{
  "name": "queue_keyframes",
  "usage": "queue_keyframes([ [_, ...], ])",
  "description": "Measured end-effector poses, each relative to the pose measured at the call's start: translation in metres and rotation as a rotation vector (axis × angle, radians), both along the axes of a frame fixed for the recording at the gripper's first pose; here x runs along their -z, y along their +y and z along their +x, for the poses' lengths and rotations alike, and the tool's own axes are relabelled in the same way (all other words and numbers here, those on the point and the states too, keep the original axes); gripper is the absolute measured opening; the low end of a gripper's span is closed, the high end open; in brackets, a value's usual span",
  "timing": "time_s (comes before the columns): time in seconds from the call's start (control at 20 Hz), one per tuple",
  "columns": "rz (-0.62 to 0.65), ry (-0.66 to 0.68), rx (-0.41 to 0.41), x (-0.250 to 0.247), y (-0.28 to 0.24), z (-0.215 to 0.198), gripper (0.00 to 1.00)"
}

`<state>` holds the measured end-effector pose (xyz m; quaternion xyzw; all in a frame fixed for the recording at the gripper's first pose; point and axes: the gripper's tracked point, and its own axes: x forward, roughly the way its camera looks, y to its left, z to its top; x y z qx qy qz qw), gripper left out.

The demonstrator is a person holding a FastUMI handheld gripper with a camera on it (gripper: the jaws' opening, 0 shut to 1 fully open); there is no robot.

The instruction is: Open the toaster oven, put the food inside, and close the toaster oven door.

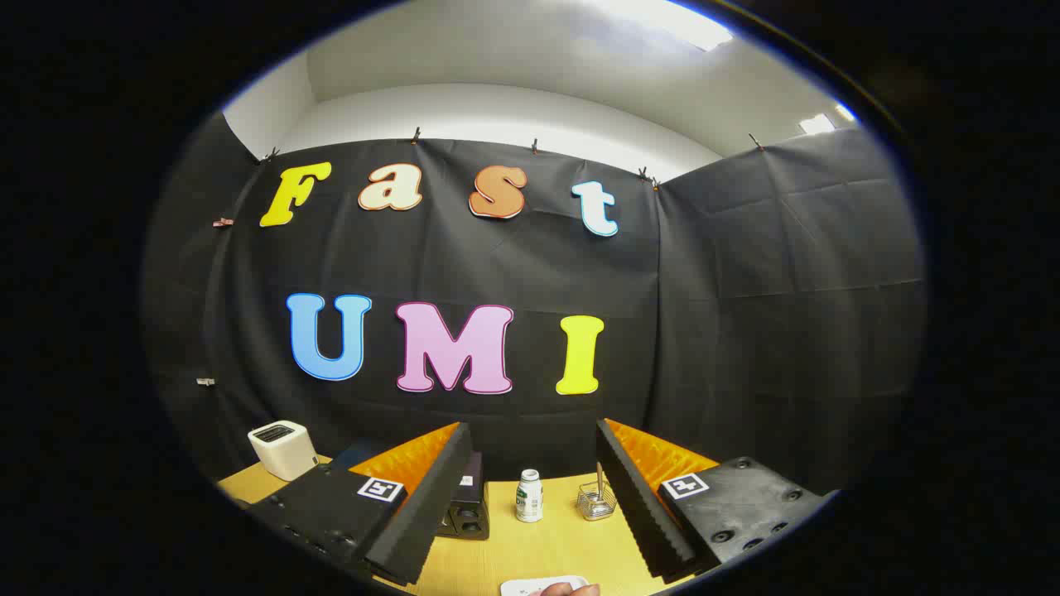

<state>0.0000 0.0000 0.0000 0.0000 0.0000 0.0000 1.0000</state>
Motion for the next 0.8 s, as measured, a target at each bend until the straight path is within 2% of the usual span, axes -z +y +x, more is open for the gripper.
queue_keyframes([
  [0.35, -0.039, -0.020, 0.007, -0.0059, 0.0003, -0.0027, 0.97],
  [0.8, -0.025, -0.012, 0.010, -0.0068, 0.0032, -0.0010, 0.97],
])
